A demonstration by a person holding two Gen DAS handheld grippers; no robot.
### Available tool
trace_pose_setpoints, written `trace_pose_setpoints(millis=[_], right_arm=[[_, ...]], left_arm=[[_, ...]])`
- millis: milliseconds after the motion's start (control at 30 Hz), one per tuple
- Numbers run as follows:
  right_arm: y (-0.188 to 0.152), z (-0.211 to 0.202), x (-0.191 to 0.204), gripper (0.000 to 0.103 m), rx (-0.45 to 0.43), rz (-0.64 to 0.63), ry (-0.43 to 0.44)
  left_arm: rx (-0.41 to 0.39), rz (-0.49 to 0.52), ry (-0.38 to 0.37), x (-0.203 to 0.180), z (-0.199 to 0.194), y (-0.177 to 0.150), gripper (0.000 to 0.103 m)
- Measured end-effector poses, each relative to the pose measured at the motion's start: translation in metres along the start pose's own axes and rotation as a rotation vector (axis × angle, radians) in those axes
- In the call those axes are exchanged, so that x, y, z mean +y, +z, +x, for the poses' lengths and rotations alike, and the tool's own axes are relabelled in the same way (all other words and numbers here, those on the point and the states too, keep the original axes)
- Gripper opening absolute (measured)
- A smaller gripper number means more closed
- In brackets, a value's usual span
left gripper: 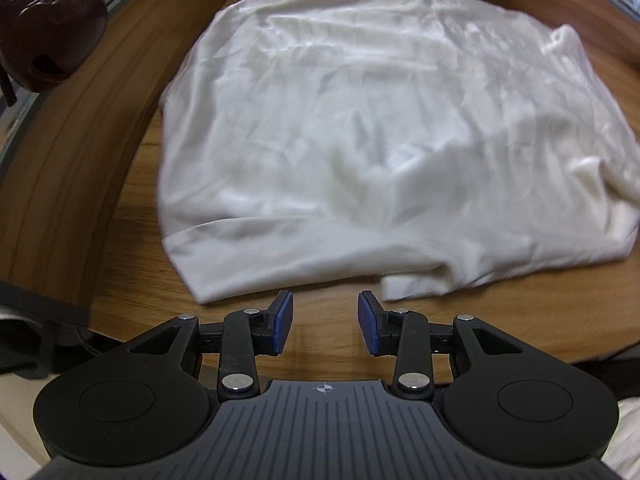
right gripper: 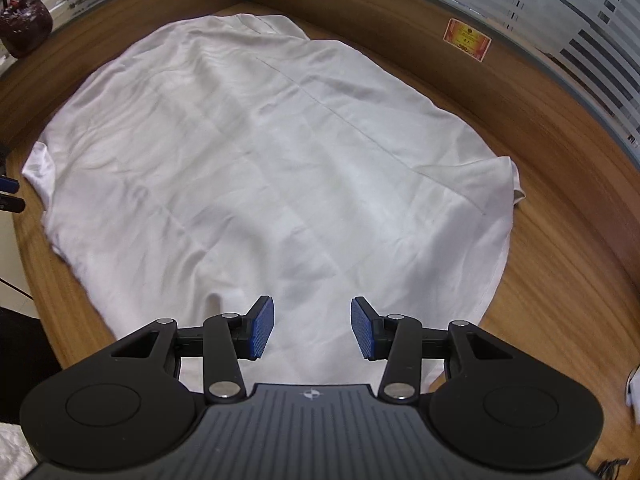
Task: Fold clothes
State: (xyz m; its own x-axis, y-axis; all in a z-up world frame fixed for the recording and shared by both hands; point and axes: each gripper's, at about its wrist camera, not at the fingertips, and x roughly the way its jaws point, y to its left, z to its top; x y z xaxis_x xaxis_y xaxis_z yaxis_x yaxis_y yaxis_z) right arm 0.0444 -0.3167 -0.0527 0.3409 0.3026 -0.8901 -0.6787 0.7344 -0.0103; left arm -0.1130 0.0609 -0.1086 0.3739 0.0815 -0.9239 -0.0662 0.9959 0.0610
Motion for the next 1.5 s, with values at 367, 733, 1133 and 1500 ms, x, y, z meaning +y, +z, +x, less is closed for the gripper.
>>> trace_pose_setpoints(millis=[367,733,1133,1500], right_arm=[[-0.003,0.0,0.092,0.049,-0.049,0.103,0.047],[0.024,0.034,0.197,0.048,-0.058,0.002,0.182],[0.044,0.069,0.252,0.048,-0.011,-0.11,0.209],[0.04,0.085,0.255,0.012,0.015,-0.127,0.159]], left_arm=[[0.024,0.081,-0.041,0.06,0.017,0.002,0.04],[0.033,0.144,-0.099,0.071,0.029,-0.001,0.04],[0.016,0.184,-0.175,0.078,0.038,-0.004,0.035],[-0.102,0.182,-0.196,0.082,0.022,0.002,0.002]])
